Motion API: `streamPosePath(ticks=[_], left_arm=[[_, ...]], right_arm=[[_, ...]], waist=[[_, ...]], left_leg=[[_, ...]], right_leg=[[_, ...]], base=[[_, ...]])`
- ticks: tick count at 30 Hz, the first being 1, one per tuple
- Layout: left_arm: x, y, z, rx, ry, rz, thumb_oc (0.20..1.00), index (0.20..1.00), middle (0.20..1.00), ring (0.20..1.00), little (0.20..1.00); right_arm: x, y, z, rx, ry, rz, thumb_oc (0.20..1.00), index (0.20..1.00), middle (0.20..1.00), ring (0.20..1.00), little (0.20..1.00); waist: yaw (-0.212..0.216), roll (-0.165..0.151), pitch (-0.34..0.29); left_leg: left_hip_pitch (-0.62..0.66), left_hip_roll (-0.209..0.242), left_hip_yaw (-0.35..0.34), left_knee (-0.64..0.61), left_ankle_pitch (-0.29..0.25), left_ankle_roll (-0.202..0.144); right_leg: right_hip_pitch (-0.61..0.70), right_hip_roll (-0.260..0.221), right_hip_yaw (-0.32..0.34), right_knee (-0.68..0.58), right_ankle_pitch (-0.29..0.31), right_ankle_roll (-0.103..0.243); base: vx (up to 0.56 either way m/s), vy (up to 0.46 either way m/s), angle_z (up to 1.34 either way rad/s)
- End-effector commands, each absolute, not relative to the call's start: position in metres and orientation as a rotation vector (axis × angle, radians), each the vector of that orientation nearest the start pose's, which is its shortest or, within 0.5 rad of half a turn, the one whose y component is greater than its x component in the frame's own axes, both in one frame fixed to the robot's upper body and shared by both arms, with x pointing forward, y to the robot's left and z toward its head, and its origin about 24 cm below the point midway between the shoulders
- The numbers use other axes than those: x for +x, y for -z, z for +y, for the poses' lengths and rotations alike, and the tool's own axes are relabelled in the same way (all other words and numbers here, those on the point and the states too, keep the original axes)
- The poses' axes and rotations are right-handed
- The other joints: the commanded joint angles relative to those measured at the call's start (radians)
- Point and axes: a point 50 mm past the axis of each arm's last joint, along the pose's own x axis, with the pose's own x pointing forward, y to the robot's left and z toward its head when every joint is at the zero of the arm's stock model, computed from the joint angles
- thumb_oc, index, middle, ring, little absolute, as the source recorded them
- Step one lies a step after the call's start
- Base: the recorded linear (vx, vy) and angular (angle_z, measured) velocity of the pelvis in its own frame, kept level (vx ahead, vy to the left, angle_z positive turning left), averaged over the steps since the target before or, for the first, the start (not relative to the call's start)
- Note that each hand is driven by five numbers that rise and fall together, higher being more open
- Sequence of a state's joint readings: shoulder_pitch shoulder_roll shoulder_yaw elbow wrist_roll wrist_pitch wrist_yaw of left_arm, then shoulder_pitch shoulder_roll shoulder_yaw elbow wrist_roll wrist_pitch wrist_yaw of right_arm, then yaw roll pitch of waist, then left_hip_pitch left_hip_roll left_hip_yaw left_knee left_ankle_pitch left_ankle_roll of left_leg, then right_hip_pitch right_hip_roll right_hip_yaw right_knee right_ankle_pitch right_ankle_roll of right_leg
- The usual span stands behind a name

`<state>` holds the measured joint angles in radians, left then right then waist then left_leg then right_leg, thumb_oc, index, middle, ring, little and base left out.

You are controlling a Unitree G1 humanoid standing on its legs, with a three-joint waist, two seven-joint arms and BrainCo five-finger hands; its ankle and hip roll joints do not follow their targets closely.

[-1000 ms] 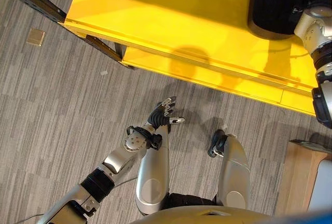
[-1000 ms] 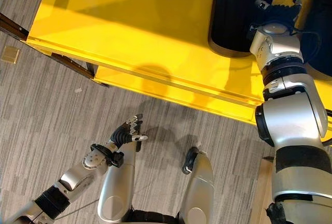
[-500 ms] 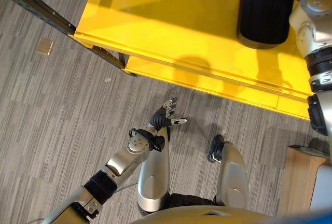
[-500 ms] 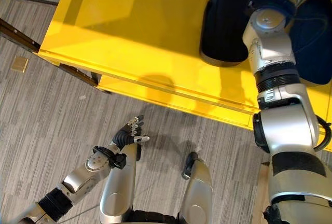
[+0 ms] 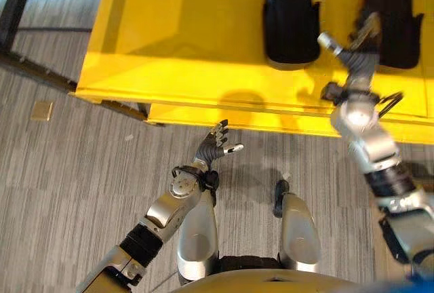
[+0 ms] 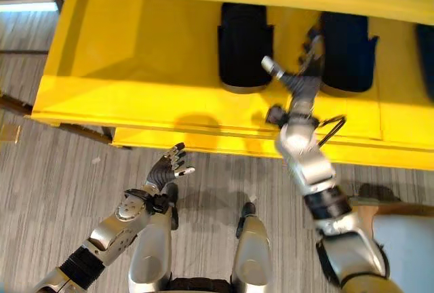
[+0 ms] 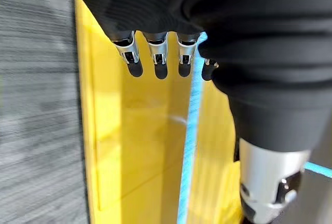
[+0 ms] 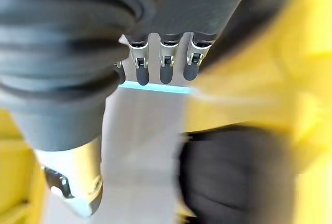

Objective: Move parts from the plastic box to the shelf.

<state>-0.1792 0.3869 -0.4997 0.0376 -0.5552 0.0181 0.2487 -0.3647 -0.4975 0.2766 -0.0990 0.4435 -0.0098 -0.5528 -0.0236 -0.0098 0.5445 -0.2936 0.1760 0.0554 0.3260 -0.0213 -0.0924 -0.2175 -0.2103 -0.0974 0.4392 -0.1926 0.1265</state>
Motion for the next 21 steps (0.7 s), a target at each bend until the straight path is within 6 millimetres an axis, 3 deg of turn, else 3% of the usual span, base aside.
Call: streamPosePath(ticks=[1, 5, 11, 21], left_arm=[[0.258, -0.046, 0.111, -0.144, 0.187, 0.089, 1.0, 1.0, 1.0, 1.0, 1.0], [0.254, -0.041, 0.126, -0.201, 0.111, 0.12, 1.0, 1.0, 1.0, 1.0, 1.0], [0.244, -0.029, 0.141, -0.259, 0.01, 0.182, 1.0, 1.0, 1.0, 1.0, 1.0], [0.245, -0.023, 0.143, -0.239, 0.044, 0.23, 1.0, 1.0, 1.0, 1.0, 1.0]], right_arm=[[0.281, -0.168, -0.17, -0.029, 0.027, -0.503, 1.0, 1.0, 1.0, 1.0, 1.0], [0.259, -0.136, -0.172, 0.056, -0.029, -0.375, 1.0, 1.0, 1.0, 1.0, 1.0], [0.233, -0.099, -0.163, 0.002, -0.124, -0.253, 1.0, 1.0, 1.0, 1.0, 1.0], [0.236, -0.077, -0.175, -0.128, -0.089, -0.131, 1.0, 1.0, 1.0, 1.0, 1.0]], waist=[[-0.028, 0.005, -0.119], [-0.072, 0.005, -0.174], [-0.108, 0.011, -0.244], [-0.122, 0.011, -0.31]], left_leg=[[0.104, -0.006, 0.105, -0.123, -0.009, 0.056], [0.174, 0.02, 0.141, -0.205, 0.023, 0.04], [0.244, 0.042, 0.176, -0.272, 0.049, 0.026], [0.308, 0.078, 0.196, -0.344, 0.087, -0.003]], right_leg=[[0.014, 0.119, -0.023, 0.049, -0.047, -0.085], [0.078, 0.116, -0.011, -0.044, -0.023, -0.066], [0.139, 0.112, -0.005, -0.11, -0.009, -0.056], [0.198, 0.118, -0.004, -0.185, 0.011, -0.052]], base=[[0.04, 0.031, -0.16], [0.05, 0.028, -0.23], [0.05, 0.04, -0.11], [0.0, 0.005, -0.01]])
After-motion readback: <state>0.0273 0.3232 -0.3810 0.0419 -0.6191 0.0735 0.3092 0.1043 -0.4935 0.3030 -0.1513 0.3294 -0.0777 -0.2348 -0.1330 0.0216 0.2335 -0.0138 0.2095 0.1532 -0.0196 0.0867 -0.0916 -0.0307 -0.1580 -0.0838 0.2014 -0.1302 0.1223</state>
